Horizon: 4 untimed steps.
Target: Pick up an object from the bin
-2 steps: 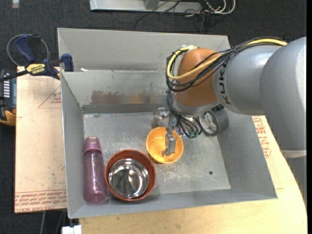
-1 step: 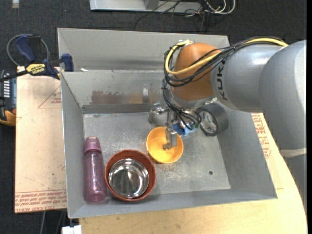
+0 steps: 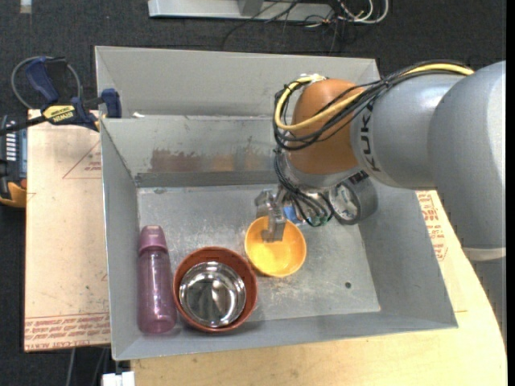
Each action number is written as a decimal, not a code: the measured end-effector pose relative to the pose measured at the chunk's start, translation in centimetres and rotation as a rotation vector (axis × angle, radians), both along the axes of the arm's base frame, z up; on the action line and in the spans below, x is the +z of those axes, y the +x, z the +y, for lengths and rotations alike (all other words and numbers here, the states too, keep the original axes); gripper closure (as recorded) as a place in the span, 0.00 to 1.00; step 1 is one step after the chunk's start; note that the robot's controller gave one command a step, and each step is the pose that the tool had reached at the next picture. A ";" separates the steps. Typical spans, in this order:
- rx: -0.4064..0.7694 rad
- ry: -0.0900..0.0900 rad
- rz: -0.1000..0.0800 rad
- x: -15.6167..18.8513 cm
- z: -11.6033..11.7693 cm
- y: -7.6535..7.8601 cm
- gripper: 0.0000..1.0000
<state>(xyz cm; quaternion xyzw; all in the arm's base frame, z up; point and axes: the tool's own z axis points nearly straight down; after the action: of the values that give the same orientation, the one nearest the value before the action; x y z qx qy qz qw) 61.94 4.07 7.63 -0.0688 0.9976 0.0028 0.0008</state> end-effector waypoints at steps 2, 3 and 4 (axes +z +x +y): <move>-0.001 0.001 -0.001 0.1 0.0 0.0 1.00; -0.001 0.000 0.010 2.8 0.0 -0.3 1.00; -0.001 0.001 -0.002 6.4 0.1 0.0 1.00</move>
Offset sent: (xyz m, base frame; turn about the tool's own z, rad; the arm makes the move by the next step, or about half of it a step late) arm 0.0002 0.0000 0.0014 0.0003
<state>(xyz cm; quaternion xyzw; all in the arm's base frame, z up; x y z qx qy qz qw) 61.96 4.12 14.08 -0.0683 0.9977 0.0031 0.0016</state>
